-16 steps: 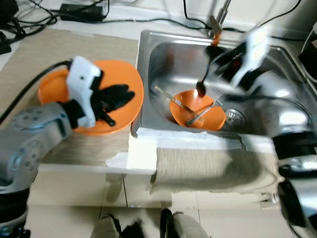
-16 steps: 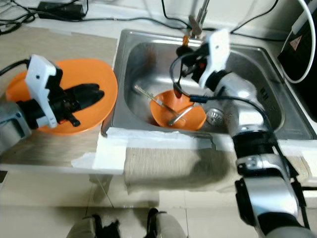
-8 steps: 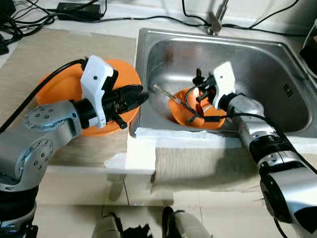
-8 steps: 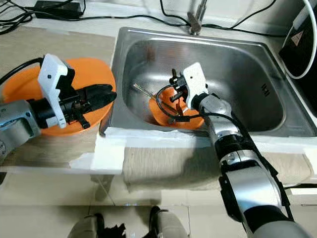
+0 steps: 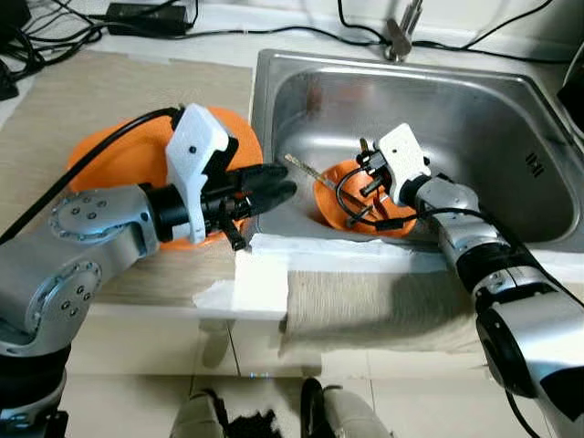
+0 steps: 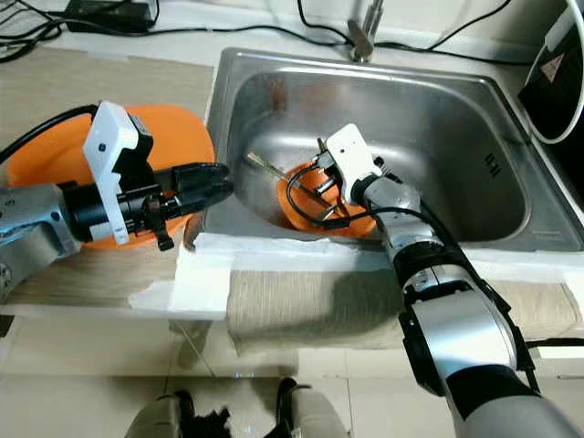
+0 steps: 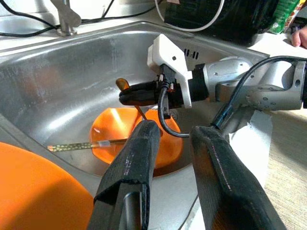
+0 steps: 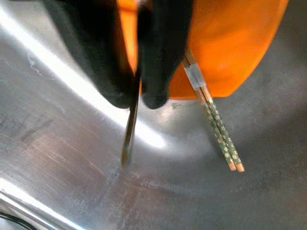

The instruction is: Kitchen organization

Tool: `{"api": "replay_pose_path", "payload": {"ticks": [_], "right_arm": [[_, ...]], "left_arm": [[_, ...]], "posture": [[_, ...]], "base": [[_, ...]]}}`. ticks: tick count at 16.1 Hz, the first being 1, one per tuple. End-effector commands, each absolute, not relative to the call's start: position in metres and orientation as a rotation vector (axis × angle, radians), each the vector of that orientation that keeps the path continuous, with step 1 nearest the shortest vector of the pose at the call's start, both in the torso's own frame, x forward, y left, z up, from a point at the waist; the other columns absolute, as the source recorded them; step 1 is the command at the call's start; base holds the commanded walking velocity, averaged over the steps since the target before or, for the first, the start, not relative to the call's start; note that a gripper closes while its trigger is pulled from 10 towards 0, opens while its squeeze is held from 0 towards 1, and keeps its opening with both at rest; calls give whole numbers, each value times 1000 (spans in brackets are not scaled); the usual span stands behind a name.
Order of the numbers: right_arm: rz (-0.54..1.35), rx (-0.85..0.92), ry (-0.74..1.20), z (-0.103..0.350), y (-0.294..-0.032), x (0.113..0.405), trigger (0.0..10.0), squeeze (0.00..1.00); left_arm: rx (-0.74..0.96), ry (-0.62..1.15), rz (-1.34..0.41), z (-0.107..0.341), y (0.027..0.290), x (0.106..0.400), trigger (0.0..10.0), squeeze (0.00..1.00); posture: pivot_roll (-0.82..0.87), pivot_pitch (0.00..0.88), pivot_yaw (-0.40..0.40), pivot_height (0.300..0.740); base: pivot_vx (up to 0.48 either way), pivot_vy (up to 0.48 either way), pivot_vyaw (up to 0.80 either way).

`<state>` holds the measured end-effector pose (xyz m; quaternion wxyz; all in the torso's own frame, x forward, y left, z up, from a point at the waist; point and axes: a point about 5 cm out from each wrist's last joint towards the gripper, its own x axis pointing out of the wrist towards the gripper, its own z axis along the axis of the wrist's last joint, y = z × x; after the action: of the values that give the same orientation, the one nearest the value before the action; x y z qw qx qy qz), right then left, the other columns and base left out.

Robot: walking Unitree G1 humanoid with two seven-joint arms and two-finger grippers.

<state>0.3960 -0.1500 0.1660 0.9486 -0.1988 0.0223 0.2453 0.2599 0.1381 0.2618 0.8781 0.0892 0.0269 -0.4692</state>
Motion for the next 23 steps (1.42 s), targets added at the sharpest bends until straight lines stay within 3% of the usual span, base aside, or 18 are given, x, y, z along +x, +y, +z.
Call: {"api": "replay_pose_path", "payload": {"ticks": [1, 6, 7, 10, 14, 15, 16, 17, 23], "right_arm": [[484, -394, 105, 151, -156, 392, 10000, 1000], [461, -392, 82, 158, -160, 395, 10000, 1000], [456, -373, 39, 168, -161, 397, 10000, 0], [445, -270, -145, 210, -166, 404, 10000, 0], [529, -175, -273, 239, -171, 403, 10000, 0], [570, -141, -287, 237, -170, 399, 10000, 0], [586, -119, -289, 235, -170, 398, 10000, 0], [640, -79, -289, 228, -166, 391, 10000, 0], [722, 89, -271, 209, -161, 353, 10000, 0]], "left_arm": [[206, 49, -986, 263, 138, 257, 10000, 0], [227, 49, -904, 261, 154, 263, 10000, 0], [239, 39, -848, 264, 162, 266, 10000, 0], [269, 26, -655, 278, 199, 274, 10000, 0], [313, 71, -532, 276, 233, 268, 10000, 0], [295, 92, -509, 273, 239, 265, 10000, 769], [283, 99, -498, 271, 243, 264, 10000, 769], [256, 118, -454, 268, 254, 263, 10000, 1000], [146, 148, -270, 271, 298, 260, 10000, 1000]], "posture": [[-92, 271, -87, 740], [-85, 264, -91, 740], [-85, 263, -90, 740], [-80, 252, -89, 740], [-65, 190, -100, 740], [-62, 172, -101, 740], [-62, 163, -101, 740], [-65, 153, -100, 740], [-77, 142, -95, 740]], "base": [[0, 0, 0], [0, 0, 0], [0, 0, 0], [0, 0, 0], [0, 0, 0], [0, 0, 0], [0, 0, 0], [0, 0, 0], [0, 0, 0]]}}
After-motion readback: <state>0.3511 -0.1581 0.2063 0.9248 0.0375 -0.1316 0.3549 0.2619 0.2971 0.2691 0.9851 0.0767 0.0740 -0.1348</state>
